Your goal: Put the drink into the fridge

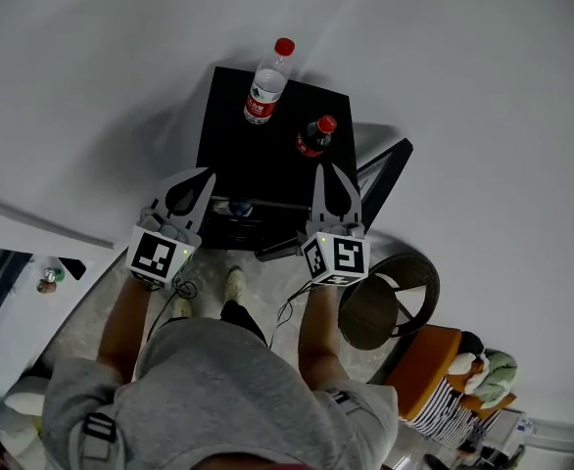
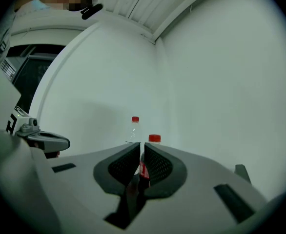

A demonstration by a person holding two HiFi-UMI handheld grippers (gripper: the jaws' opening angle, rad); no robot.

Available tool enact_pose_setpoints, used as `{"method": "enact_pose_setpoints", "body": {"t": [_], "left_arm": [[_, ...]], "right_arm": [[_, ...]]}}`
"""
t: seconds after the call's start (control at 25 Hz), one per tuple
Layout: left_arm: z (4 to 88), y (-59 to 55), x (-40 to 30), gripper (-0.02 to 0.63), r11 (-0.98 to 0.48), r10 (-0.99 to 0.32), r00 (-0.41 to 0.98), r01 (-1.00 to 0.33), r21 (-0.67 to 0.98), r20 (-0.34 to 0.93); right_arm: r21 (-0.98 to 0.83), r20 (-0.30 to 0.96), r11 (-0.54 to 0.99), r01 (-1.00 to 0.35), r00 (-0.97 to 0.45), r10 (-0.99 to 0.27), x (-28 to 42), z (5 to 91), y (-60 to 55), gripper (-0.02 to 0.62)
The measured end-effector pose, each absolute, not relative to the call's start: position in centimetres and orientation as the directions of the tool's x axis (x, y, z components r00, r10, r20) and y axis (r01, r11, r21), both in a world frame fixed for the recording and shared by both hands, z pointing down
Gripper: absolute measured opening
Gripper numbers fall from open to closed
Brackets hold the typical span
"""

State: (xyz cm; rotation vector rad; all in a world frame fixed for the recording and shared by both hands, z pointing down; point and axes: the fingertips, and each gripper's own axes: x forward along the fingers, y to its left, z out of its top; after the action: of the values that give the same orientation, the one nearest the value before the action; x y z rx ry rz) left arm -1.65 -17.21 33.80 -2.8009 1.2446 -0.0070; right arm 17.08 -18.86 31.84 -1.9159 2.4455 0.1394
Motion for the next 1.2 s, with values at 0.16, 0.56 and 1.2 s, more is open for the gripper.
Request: {"method": "enact_pose_setpoints", "body": {"t": [0.16,0.56,1.2], "left_arm": [[34.0,-18.7,-1.3,0.005,-0.627,-0.776,0.630,-0.776,-0.070,-0.023],[34.4,-20.1,-1.3,0.005,-0.548,-0.835,0.551,-0.832,-0.089,-0.013],[34.5,-20.9,-1.7,0.005,-0.520,-0.852,0.523,-0.850,-0.083,-0.021]], "right_arm": [[0.026,-0.093,0.276,-0.961,-0.277,-0.956,17.9,31.2,-21.2,0.044],[0.032,-0.046,0.358,-0.933,-0.359,-0.932,18.1,31.3,-25.6,0.187],[0.039,-0.014,0.386,-0.922,-0.386,-0.922,17.6,31.6,-27.1,0.149]]}}
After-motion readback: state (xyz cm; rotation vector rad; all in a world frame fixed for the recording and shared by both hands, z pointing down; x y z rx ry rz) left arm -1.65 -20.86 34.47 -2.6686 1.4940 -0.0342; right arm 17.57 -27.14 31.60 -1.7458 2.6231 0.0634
